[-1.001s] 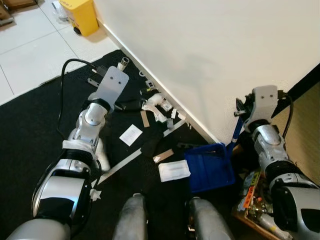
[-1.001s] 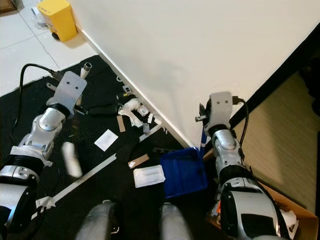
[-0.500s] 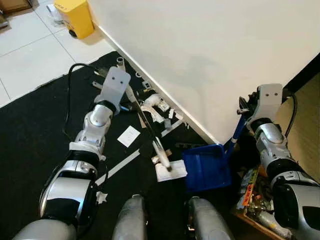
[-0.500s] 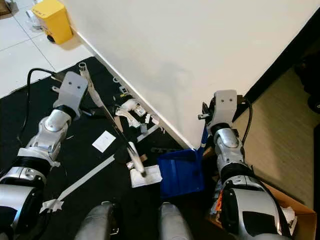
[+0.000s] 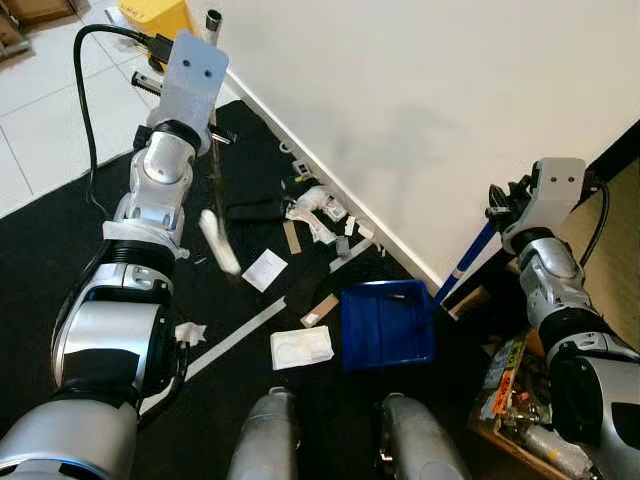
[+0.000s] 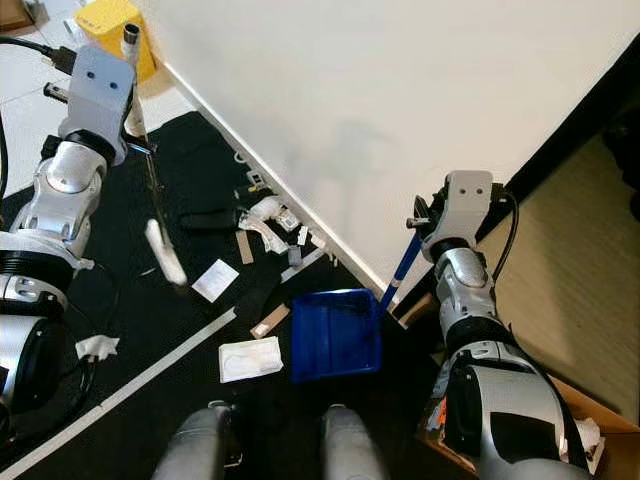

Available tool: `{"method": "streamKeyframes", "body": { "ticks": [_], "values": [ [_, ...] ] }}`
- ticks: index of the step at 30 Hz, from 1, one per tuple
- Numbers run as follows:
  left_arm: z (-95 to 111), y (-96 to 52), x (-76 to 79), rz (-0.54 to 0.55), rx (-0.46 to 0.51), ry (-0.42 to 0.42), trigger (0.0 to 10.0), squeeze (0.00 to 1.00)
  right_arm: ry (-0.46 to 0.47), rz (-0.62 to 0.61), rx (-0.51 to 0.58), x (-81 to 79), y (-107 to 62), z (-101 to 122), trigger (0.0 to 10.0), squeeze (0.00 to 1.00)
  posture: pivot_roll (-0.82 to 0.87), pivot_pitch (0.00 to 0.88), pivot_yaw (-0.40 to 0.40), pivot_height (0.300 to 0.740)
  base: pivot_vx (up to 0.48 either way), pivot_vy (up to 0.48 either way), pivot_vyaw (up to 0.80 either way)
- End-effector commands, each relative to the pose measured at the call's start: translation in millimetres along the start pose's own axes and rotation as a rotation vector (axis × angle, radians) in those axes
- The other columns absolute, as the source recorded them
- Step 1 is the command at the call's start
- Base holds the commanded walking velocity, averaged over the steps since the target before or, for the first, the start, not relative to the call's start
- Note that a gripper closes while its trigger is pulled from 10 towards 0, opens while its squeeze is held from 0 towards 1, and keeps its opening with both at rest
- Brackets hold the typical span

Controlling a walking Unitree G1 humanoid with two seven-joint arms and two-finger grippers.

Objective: Sweep floor

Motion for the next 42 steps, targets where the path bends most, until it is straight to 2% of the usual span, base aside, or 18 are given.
{"method": "streamKeyframes", "body": {
  "ticks": [1,3,7,9,10,11,12,15,22,25,29,30,32,34,35,36,39,42],
  "values": [
    [0.4,-0.8,5.4,-0.006,0.011,-0.003,10.0,0.00,-0.006,-0.012,-0.003,6.2,0.7,1.7,10.0,0.00,0.00,0.056,-0.009,0.740,0.000,0.000,0.00],
    [-10.7,-7.8,-6.9,0.006,-0.016,0.061,10.0,0.00,-0.024,-0.011,-0.012,7.0,-1.5,-1.9,10.0,0.00,0.00,0.041,-0.009,0.740,0.000,0.000,0.00],
    [-19.6,-14.4,-22.0,0.025,-0.041,0.114,10.0,0.00,-0.037,-0.014,-0.012,7.4,-3.1,-3.9,10.0,0.00,-0.02,0.032,-0.004,0.740,0.000,0.000,0.00],
    [-33.0,-26.5,-48.6,0.078,-0.090,0.164,10.0,0.00,-0.036,-0.033,-0.010,10.5,-6.3,-7.1,10.0,0.00,-0.01,0.020,0.000,0.740,0.000,0.000,0.00],
    [-33.0,-26.5,-48.6,0.078,-0.090,0.164,10.0,0.00,-0.036,-0.033,-0.010,10.5,-6.3,-7.1,10.0,0.00,-0.01,0.020,0.000,0.740,0.000,0.000,0.00],
    [-40.4,-35.5,-66.6,0.115,-0.122,0.196,10.0,0.00,-0.030,-0.046,-0.014,13.1,-9.0,-10.5,10.0,0.00,-0.02,0.007,0.002,0.740,0.000,0.000,0.00],
    [-42.7,-38.9,-73.9,0.132,-0.133,0.203,10.0,0.00,-0.028,-0.051,-0.015,14.2,-10.2,-11.9,10.0,0.00,-0.02,0.003,0.002,0.740,0.000,0.000,0.00],
    [-45.1,-43.3,-82.9,0.151,-0.146,0.217,10.0,0.00,-0.028,-0.054,-0.016,15.5,-11.6,-13.4,10.0,0.00,-0.02,0.000,0.002,0.740,0.000,0.000,0.00],
    [-44.0,-42.5,-84.9,0.157,-0.149,0.222,10.0,0.00,-0.020,-0.046,-0.019,14.5,-10.6,-13.0,10.0,0.00,0.00,0.000,-0.004,0.740,0.000,0.000,0.00],
    [-43.4,-39.0,-77.0,0.144,-0.144,0.196,10.0,0.00,-0.010,-0.033,-0.022,8.9,-9.3,-13.1,10.0,0.00,0.00,0.000,-0.006,0.740,0.000,0.000,0.00],
    [-38.1,-25.5,-36.6,0.062,-0.105,0.124,10.0,0.00,0.001,-0.001,-0.025,-5.4,-8.2,-15.1,10.0,0.00,0.00,0.000,-0.006,0.740,0.000,0.000,0.00],
    [-38.1,-25.5,-36.6,0.062,-0.105,0.124,10.0,0.00,0.001,-0.001,-0.025,-5.4,-8.2,-15.1,10.0,0.00,0.00,0.000,-0.006,0.740,0.000,0.000,0.00],
    [-33.4,-19.4,-19.4,0.033,-0.085,0.092,10.0,0.00,0.002,0.008,-0.024,-8.8,-7.8,-15.2,10.0,0.00,0.00,0.000,-0.005,0.740,0.000,0.000,0.00],
    [-32.3,-18.2,-16.1,0.028,-0.081,0.086,10.0,0.00,0.002,0.009,-0.024,-9.3,-7.6,-15.1,10.0,0.00,0.00,0.000,-0.005,0.740,0.000,0.000,0.00],
    [-26.1,-12.6,3.0,-0.009,-0.058,0.058,10.0,0.00,0.003,0.011,-0.024,-10.1,-7.4,-14.9,10.0,0.00,0.01,0.000,-0.003,0.740,0.000,0.000,0.00],
    [-26.1,-12.6,3.0,-0.009,-0.058,0.058,10.0,0.00,0.003,0.011,-0.024,-10.1,-7.4,-14.9,10.0,0.00,0.01,0.000,-0.003,0.740,0.000,0.000,0.00],
    [-1.0,0.4,61.8,-0.132,0.017,-0.043,10.0,0.00,0.009,0.009,-0.024,-10.4,-7.0,-14.6,10.0,0.00,0.00,0.000,0.003,0.740,0.000,0.000,0.00],
    [7.2,2.9,79.3,-0.168,0.036,-0.074,10.0,0.00,0.011,0.005,-0.022,-9.8,-6.9,-14.1,10.0,0.00,0.00,0.000,0.005,0.740,0.000,0.000,0.00]
  ]
}}
Point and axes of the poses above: a point about 5 cm out from each wrist's last joint towards the gripper, its own y axis pointing out of the wrist towards the gripper, its own z axis along the axis of the wrist's last joint, x = y × z, the point moved 2 cm from there along y, pointing out of the wrist towards the gripper, and after that the axes turned 10 degrees about -y, right-handed, at the moved point
